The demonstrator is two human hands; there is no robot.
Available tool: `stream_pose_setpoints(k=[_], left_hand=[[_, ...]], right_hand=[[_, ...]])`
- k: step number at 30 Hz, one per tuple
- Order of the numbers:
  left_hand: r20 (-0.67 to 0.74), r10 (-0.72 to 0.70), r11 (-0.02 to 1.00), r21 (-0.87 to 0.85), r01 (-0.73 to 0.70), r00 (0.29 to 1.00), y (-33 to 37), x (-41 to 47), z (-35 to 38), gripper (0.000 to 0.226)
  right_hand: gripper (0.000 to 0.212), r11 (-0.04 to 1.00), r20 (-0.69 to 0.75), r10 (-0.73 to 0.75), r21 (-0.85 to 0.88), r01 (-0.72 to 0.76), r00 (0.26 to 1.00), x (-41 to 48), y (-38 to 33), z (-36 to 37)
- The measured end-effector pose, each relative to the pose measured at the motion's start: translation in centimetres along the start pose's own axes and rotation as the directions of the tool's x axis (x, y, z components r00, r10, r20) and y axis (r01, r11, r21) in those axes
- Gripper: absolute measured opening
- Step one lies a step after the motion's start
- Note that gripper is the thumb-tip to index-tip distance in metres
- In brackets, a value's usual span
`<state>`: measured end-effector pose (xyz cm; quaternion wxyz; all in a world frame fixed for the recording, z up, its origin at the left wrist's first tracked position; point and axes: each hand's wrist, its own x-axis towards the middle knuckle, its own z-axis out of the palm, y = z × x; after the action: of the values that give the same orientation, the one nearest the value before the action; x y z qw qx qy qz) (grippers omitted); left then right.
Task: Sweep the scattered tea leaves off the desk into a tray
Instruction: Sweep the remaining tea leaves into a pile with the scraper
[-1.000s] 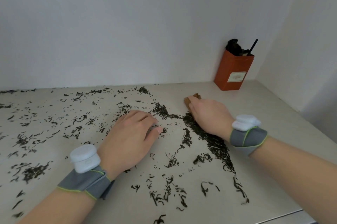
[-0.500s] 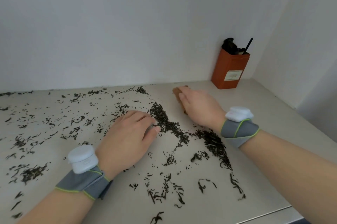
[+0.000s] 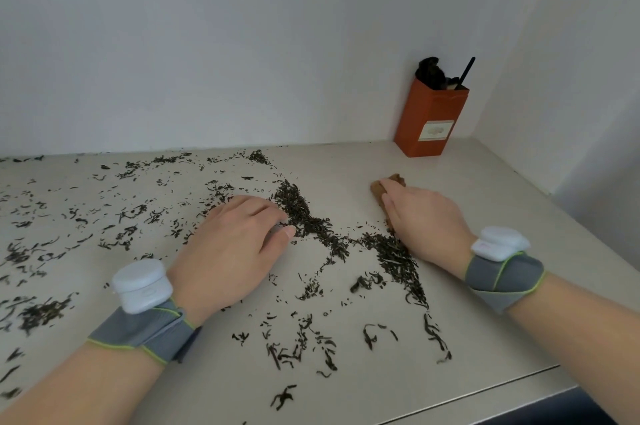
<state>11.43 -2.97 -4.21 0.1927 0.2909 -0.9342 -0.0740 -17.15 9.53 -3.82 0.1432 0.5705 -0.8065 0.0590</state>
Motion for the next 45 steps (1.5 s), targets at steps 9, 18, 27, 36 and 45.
stream_pose_setpoints(k=[9, 18, 27, 36, 45], left_hand=[[-0.001, -0.003, 1.000, -0.006, 0.003, 1.000, -0.2, 0.1, 0.1, 0.046], [0.012, 0.018, 1.000, 0.012, -0.018, 1.000, 0.1, 0.0, 0.0, 0.054], [0.021, 0.018, 1.000, 0.018, -0.019, 1.000, 0.1, 0.0, 0.0, 0.051], [0.012, 0.019, 1.000, 0.009, -0.019, 1.000, 0.0, -0.1, 0.0, 0.053], [0.001, 0.019, 1.000, 0.006, -0.019, 1.000, 0.3, -0.1, -0.1, 0.048]], right_hand=[[0.030, 0.984, -0.045, -0.166, 0.064, 0.169, 0.985, 2.7, -7.2, 0.2], [0.038, 0.949, -0.042, -0.056, 0.308, 0.066, 0.998, 1.8, -3.6, -1.3], [0.041, 0.995, 0.041, 0.102, 0.010, -0.102, 0.994, -3.7, 3.5, -1.4], [0.022, 0.998, -0.022, -0.061, 0.017, 0.062, 0.998, -1.5, -3.9, -0.7], [0.032, 0.982, -0.037, -0.137, 0.127, 0.141, 0.990, 0.3, -6.6, -0.9]])
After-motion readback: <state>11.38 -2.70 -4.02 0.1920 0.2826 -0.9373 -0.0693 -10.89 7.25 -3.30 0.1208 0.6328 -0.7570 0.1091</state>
